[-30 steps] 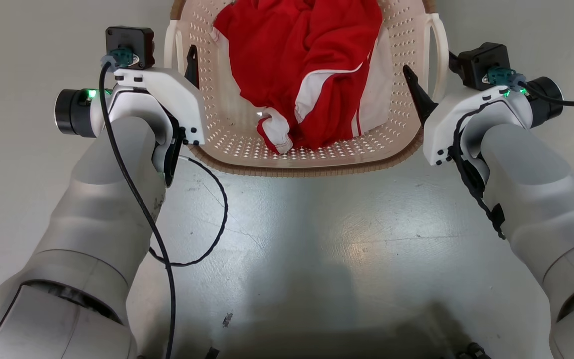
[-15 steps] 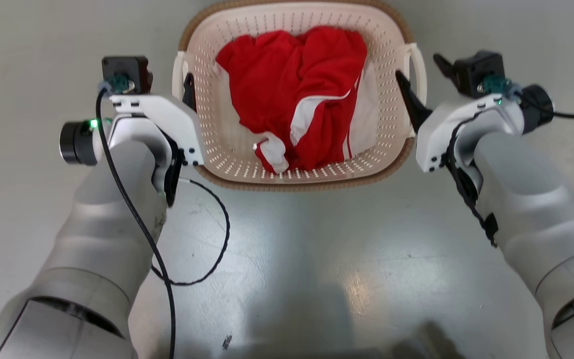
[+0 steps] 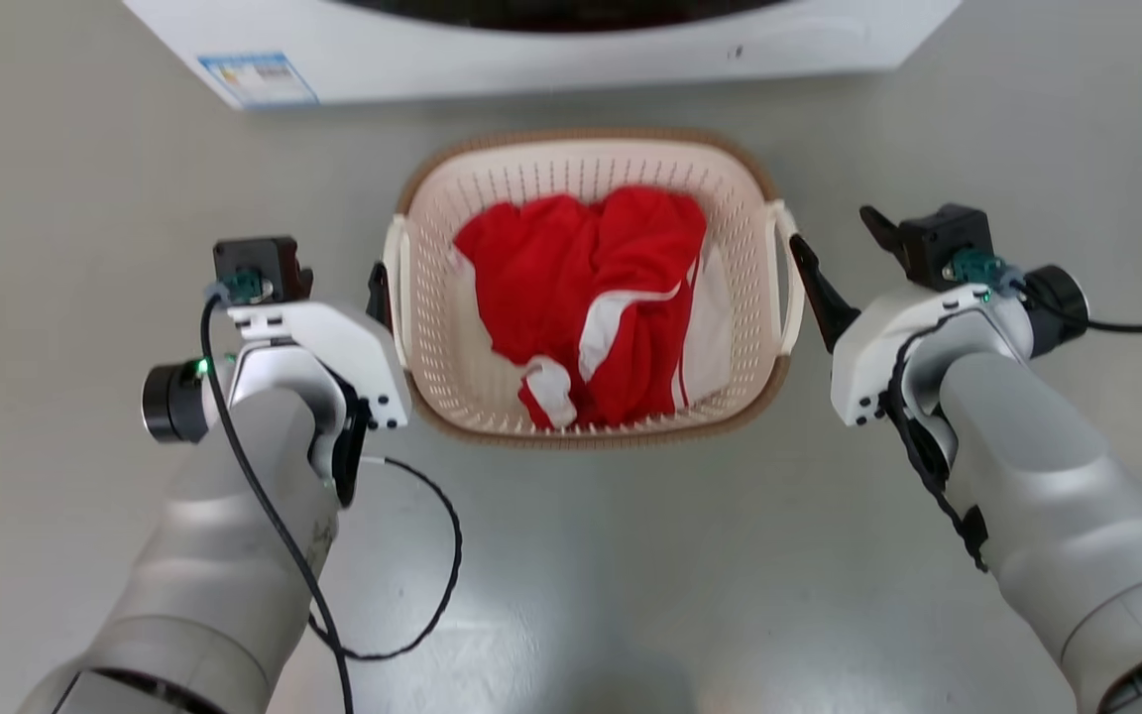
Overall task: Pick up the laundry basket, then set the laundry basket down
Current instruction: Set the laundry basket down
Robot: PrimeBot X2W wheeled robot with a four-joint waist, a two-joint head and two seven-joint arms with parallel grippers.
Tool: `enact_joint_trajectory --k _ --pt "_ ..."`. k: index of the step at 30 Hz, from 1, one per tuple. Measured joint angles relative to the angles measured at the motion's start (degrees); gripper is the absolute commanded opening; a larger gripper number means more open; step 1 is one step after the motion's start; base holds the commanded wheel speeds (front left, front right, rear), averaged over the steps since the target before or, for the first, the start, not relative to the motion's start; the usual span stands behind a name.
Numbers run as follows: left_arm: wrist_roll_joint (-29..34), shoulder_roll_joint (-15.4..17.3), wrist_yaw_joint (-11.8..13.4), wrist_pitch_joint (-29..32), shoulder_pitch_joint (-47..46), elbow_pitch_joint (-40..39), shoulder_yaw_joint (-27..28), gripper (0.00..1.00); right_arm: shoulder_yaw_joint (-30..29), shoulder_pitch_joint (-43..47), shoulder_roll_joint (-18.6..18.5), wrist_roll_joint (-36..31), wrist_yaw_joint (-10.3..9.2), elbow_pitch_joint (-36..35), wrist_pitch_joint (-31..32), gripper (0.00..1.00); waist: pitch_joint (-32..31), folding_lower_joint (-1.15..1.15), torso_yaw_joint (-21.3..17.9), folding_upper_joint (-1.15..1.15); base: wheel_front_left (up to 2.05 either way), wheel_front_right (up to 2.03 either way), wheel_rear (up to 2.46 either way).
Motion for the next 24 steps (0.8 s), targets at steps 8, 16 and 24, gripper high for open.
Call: enact_joint_trajectory --k 8,16,24 --pt "0.13 1.64 0.05 -0.18 5.64 -6.38 2.35 1.00 -4.28 4.78 -0.74 -2.40 0.00 -4.43 0.01 1.00 -7.35 0.00 0.05 0.00 0.00 0.00 0.00" --pt "1.76 3.00 0.08 -0.18 13.59 -12.58 5.88 1.00 -9.42 11.00 -1.43 -6.61 0.00 -10.05 0.01 1.00 -14.34 0.00 -0.19 0.00 0.00 0.00 0.00" --pt "4.68 4.55 0.23 -0.18 21.29 -19.53 9.45 1.00 -15.30 18.23 -1.71 -11.60 0.00 -16.48 0.00 1.00 -20.88 0.00 -0.34 0.00 0.00 0.00 0.00"
